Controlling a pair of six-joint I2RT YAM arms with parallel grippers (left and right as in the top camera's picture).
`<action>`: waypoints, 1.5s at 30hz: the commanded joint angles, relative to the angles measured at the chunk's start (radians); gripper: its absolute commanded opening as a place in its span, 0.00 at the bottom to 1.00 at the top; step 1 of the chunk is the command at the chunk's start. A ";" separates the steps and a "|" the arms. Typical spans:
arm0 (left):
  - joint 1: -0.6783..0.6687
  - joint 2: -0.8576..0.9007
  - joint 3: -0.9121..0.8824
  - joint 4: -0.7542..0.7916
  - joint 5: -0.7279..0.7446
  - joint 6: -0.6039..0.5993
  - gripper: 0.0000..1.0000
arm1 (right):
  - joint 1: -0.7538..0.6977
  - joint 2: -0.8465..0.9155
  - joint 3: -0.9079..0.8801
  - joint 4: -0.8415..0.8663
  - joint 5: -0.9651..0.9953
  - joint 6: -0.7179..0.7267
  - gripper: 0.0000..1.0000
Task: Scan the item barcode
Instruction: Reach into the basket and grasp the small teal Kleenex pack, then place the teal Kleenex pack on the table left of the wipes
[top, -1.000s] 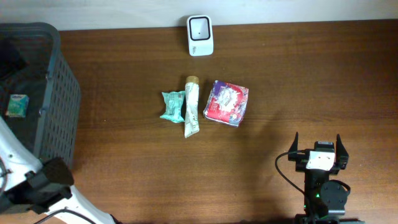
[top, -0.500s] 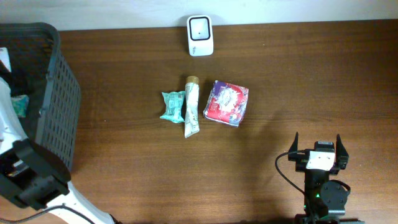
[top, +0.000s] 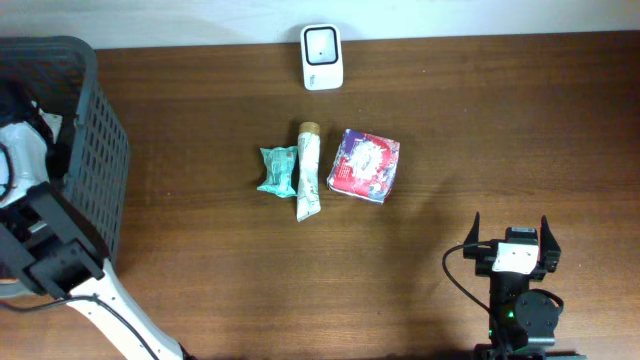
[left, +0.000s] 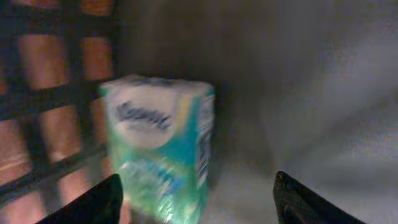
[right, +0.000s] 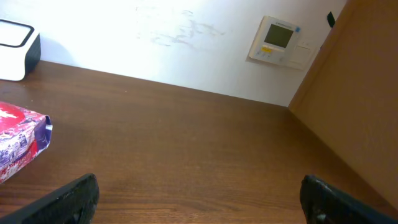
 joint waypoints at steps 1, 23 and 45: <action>-0.001 0.045 -0.002 0.025 -0.069 0.023 0.68 | 0.002 -0.006 -0.009 -0.002 0.012 0.000 0.99; -0.092 -0.836 -0.002 -0.028 0.731 -0.761 0.00 | 0.002 -0.006 -0.009 -0.002 0.012 0.000 0.98; -0.781 -0.163 -0.003 -0.482 0.278 -0.887 0.00 | 0.002 -0.006 -0.009 -0.002 0.012 0.000 0.99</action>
